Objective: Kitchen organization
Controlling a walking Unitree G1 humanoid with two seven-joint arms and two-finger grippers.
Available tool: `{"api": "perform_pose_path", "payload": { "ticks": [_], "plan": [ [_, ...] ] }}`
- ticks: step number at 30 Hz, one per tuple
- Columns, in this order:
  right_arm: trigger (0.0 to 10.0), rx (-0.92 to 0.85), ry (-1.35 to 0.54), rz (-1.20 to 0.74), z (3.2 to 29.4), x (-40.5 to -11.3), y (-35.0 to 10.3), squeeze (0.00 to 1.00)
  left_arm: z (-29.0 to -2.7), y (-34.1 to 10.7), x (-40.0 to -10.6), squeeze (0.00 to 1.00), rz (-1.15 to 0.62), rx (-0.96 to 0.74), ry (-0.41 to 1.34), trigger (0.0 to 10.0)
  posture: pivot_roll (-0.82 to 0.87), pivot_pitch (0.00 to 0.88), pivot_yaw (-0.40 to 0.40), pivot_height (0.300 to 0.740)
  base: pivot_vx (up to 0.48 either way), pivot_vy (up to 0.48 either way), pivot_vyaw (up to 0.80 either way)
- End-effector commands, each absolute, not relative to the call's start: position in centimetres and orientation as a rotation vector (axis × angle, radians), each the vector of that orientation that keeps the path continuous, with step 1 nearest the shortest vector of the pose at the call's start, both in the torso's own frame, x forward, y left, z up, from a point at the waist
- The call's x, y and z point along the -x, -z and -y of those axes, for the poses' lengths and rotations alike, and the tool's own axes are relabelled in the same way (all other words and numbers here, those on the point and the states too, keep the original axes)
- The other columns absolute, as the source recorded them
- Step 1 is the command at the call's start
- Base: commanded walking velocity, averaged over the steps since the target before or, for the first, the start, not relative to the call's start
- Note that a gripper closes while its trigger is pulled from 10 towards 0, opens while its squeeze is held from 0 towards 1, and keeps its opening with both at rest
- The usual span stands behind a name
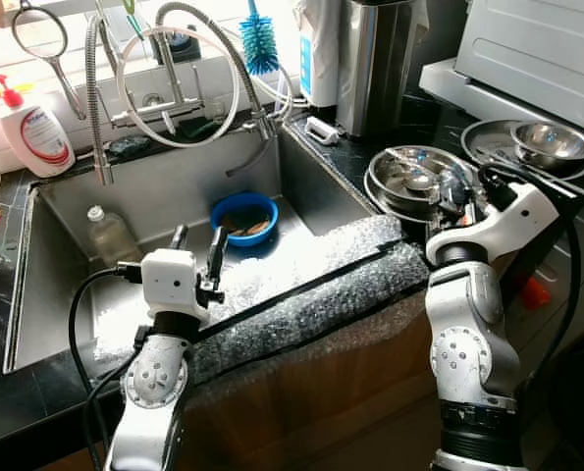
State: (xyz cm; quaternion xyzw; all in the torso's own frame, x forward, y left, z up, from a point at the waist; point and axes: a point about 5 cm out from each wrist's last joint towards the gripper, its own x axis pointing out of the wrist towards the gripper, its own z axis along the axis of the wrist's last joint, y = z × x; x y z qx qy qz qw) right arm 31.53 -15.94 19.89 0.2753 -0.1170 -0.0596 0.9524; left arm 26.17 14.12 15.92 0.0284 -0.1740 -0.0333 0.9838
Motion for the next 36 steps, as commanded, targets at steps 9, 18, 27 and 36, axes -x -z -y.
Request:
{"api": "perform_pose_path", "payload": {
  "ticks": [9,18,27,36],
  "plan": [
    [10.0,-0.45,0.123,0.185,15.9,-31.4,-19.2,0.0,-14.0,-16.0,-26.2,0.0,0.358,-0.081,0.079,10.0,-0.2,0.0,0.081,0.74,0.0,0.0,0.0],
    [10.0,-0.306,0.086,0.166,15.4,-31.2,-18.9,0.0,-13.9,-16.0,-26.3,0.0,0.358,-0.078,0.083,10.0,-0.2,0.0,0.083,0.74,0.0,0.0,0.0],
    [10.0,-0.167,0.06,0.133,15.2,-31.1,-18.1,1.0,-13.9,-16.0,-26.3,0.0,0.357,-0.078,0.083,10.0,-0.2,0.0,0.081,0.74,0.0,0.0,0.0],
    [10.0,-0.12,0.096,0.123,16.2,-31.2,-17.8,1.0,-13.8,-16.0,-26.3,0.0,0.359,-0.078,0.085,10.0,-0.21,0.0,0.083,0.74,0.0,0.0,0.0]
  ]
}}
